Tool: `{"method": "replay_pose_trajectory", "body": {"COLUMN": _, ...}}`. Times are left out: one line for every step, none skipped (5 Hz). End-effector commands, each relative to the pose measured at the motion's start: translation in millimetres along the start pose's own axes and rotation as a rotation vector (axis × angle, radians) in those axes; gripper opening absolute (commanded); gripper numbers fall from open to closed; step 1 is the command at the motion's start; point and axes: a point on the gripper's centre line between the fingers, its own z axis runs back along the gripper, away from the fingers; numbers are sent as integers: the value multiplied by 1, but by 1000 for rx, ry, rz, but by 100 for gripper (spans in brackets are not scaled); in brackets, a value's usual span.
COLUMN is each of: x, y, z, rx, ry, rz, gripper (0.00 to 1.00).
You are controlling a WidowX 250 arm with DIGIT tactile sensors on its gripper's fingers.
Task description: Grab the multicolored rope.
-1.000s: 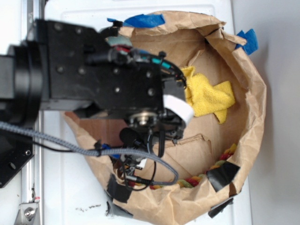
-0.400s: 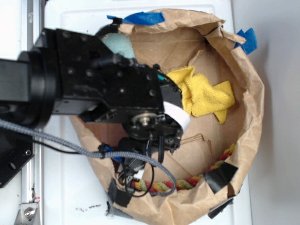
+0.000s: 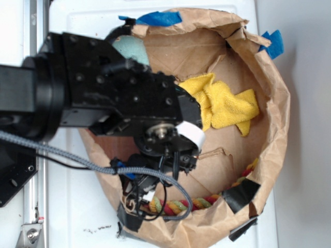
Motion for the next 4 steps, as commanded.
{"method": "replay_pose_trajectory", "body": {"x": 5, "y": -4, "z": 7, "rx": 7, "ry": -25, "rz": -11, "gripper": 100}}
{"method": "replay_pose_trajectory", "body": {"x": 9, "y": 2, "z": 11, "rx": -10, "ry": -3, "rz": -194, "gripper": 100}}
{"method": "replay_pose_trajectory", "body": {"x": 5, "y": 17, "z": 17, "rx": 24, "ry": 4, "rz": -304, "gripper": 100}}
{"method": "replay_pose_trajectory", "body": {"x": 5, "y": 27, "z": 26, "rx": 36, "ry": -37, "rz": -344, "gripper": 100}}
